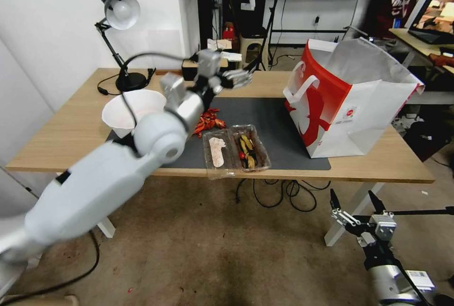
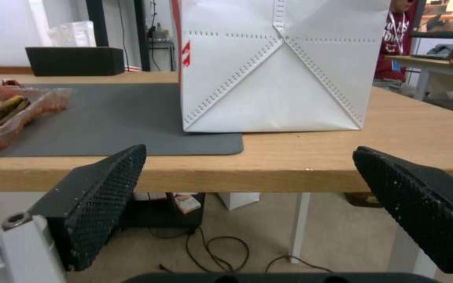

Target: Pick up the trash from the table and place it into the takeout bag.

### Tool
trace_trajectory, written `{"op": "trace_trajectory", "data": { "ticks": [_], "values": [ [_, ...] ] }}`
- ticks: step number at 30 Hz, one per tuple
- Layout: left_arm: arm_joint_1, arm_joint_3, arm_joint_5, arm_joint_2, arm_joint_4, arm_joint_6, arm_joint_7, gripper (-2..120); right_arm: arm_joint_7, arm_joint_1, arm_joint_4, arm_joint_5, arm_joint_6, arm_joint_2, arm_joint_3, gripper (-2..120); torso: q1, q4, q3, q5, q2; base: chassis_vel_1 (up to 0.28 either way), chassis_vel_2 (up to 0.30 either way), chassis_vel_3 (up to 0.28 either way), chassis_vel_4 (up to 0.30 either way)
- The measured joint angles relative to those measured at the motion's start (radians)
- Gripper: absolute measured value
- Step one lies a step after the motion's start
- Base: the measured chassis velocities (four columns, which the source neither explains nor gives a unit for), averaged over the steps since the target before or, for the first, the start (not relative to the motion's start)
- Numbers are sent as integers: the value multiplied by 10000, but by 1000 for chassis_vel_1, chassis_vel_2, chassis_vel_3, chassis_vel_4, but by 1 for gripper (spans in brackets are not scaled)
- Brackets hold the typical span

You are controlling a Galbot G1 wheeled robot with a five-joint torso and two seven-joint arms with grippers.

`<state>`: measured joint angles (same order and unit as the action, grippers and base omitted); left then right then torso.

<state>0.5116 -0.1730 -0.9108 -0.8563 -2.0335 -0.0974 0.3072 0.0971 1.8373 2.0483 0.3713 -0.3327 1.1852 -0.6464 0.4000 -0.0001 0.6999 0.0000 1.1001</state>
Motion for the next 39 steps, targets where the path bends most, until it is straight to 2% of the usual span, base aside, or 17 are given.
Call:
{"op": "trace_trajectory", "data": {
  "ticks": [3,5,6,8,11,12,15,19,22,24,27,28,31,36,39],
  "values": [
    [2049,1433,976,279,-660,157,-420,100,13,117,162,-104,0,104,9,100,-2,2,-1,-3,0,0,0,0,0],
    [2315,1615,1177,296,-740,199,-507,100,14,118,179,-119,0,111,10,100,-2,2,-1,-1,0,0,0,0,0],
    [3114,2182,1725,286,-979,331,-783,100,26,109,197,-148,1,126,10,100,-2,2,0,-3,0,0,0,0,0],
    [3356,2350,1879,267,-1060,367,-857,100,30,106,199,-152,3,131,10,100,-1,4,0,-3,0,0,0,0,0],
    [4931,3260,2772,-89,-1364,878,-1075,100,40,84,201,-172,13,134,17,100,-2,1,-1,0,0,0,0,0,0],
    [4931,3260,2772,-89,-1364,878,-1075,100,40,84,201,-172,13,134,17,100,-2,1,-1,0,0,0,0,0,0],
    [6277,3950,3486,-745,-1563,1181,-1233,100,43,53,217,-223,24,155,55,100,-1,1,1,0,-1,0,0,0,0],
    [6904,4333,4073,-1138,-1735,1279,-1276,100,46,14,243,-261,51,179,97,100,-1,-1,0,0,-1,0,0,0,0],
    [8211,5151,5402,-1834,-2168,1506,-1298,100,52,-46,306,-325,128,226,170,100,-1,1,0,0,-1,0,0,0,0],
    [8476,5291,5635,-1952,-2236,1587,-1302,100,53,-51,308,-338,135,232,181,100,-1,2,0,0,-1,0,0,0,0],
    [9822,5939,6860,-2613,-2437,2109,-1229,100,57,-63,331,-387,151,260,227,100,-1,0,-1,0,0,0,0,0,0],
    [9822,5939,6860,-2613,-2437,2109,-1229,100,57,-63,331,-387,151,260,227,100,-1,0,-1,0,0,0,0,0,0],
    [11075,6467,7641,-3171,-2687,2574,-976,100,59,-75,343,-416,160,269,257,100,0,3,0,2,0,0,0,0,0],
    [11805,6810,8219,-3603,-2789,3009,-675,100,63,-102,349,-451,166,303,276,100,-1,2,0,3,0,0,0,0,0],
    [12321,6935,9201,-4092,-2811,3307,59,100,72,-113,367,-495,185,353,319,100,0,1,0,0,-1,0,0,0,0]
  ]
}}
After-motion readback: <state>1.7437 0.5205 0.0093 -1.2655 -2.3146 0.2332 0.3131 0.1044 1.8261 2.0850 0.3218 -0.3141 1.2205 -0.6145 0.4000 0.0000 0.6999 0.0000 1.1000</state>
